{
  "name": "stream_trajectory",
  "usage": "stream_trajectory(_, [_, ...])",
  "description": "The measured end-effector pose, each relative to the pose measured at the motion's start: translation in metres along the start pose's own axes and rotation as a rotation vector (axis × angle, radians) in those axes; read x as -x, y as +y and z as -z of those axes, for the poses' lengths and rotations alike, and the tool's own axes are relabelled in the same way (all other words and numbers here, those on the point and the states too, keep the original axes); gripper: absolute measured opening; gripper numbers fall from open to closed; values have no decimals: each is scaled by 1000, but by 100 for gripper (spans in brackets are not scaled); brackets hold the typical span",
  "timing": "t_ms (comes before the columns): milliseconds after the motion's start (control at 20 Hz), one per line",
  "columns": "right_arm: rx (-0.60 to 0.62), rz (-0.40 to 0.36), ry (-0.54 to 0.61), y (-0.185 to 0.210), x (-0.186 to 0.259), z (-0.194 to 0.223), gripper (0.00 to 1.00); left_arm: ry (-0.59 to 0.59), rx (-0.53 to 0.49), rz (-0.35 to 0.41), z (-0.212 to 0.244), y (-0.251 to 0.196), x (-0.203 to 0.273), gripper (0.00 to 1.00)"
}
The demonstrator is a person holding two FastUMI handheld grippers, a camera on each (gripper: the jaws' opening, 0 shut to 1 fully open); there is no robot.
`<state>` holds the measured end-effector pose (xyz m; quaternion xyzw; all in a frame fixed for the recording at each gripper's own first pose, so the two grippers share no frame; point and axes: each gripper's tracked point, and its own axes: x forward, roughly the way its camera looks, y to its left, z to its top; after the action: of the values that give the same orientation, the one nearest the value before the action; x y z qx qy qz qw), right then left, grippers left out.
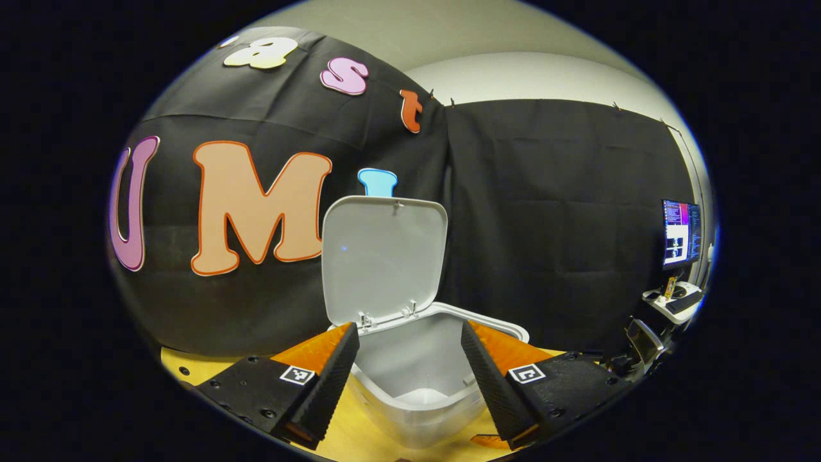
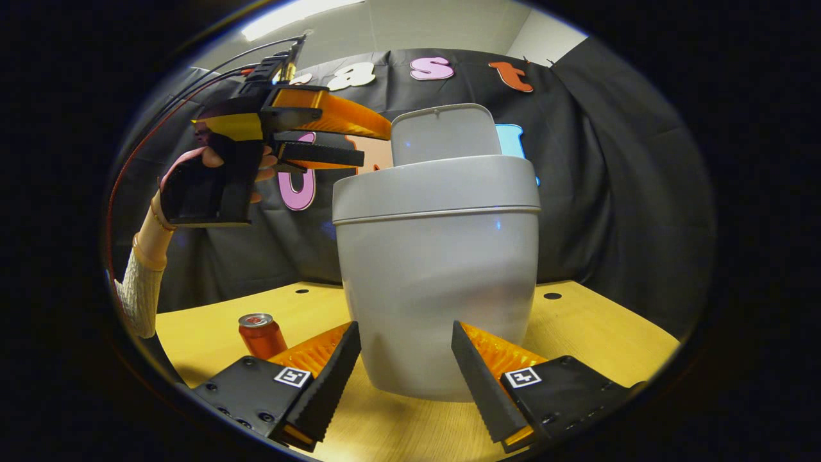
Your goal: Press the lid of the desktop garbage bin to open it, pick up the crumpled paper on the desktop and throw it into the bin, then pick up the pop can on the desktop and drop it into the bin, and finally close the garbage bin lid.
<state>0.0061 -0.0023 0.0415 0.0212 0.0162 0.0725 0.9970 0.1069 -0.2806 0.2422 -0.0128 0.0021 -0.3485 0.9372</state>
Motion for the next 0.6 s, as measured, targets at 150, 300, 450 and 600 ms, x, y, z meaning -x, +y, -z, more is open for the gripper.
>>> stream_trajectory(150, [-10, -16, -1, 3, 0, 0, 97, 2, -32, -42, 0, 13, 20, 93])
stream_trajectory(300, [-9, -39, -6, 19, 0, 0, 94, -7, -22, -75, 2, 25, 40, 93])
stream_trajectory(450, [0, -60, -11, 32, 1, -2, 94, -7, -18, -124, 10, 42, 65, 94])
stream_trajectory(600, [-3, -80, -14, 44, 1, -3, 94, 0, -19, -190, 24, 63, 93, 94])
